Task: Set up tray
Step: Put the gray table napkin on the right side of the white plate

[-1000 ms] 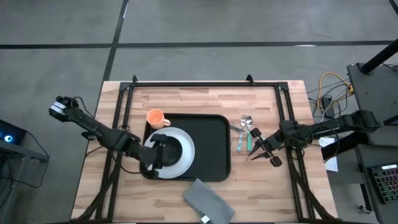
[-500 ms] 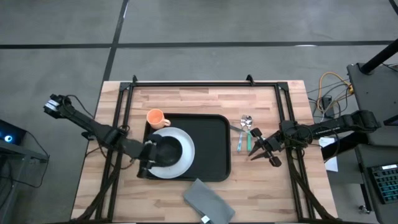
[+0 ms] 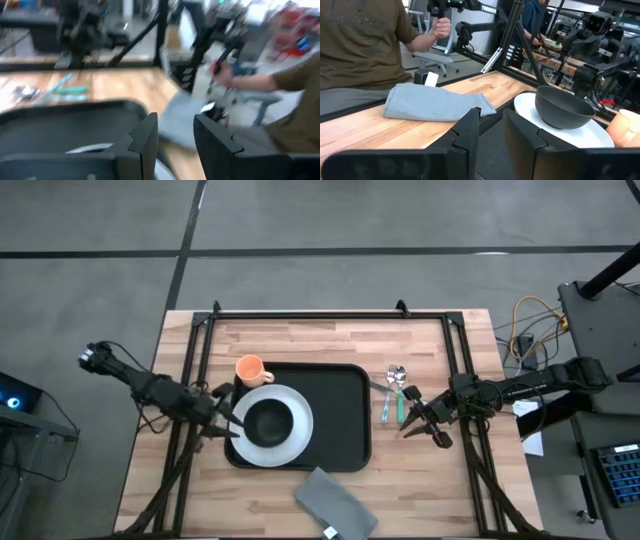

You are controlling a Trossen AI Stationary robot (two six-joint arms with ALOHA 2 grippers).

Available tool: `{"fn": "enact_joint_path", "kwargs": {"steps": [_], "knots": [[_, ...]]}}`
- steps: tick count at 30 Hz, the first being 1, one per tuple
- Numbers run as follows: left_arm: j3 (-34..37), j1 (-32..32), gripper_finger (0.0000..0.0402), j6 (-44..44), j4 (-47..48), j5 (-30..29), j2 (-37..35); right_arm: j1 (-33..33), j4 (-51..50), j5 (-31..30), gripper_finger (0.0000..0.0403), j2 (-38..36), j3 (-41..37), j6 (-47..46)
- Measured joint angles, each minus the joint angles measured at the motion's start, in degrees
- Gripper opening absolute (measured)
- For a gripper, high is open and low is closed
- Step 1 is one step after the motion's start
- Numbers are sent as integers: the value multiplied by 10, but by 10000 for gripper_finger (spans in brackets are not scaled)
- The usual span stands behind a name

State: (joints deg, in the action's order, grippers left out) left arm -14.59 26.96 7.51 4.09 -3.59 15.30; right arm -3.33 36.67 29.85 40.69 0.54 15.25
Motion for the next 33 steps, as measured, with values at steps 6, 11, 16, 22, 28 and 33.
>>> {"fn": "enact_joint_path", "kwargs": {"steps": [6,11,16,22,28,33], "knots": [[46,0,107,-9,9,58,-143,0,0,0,69,0,0,19],[69,0,107,-10,-16,76,-146,0,-3,0,69,0,0,41],[90,0,107,-11,-57,89,-122,0,-12,-12,75,0,0,45],[137,0,107,-35,-138,93,-129,0,-29,-18,82,0,0,44],[140,1,107,-55,-129,107,-134,0,-35,-19,84,0,0,38],[140,1,107,-59,-107,115,-129,0,-36,-19,75,0,0,16]]}}
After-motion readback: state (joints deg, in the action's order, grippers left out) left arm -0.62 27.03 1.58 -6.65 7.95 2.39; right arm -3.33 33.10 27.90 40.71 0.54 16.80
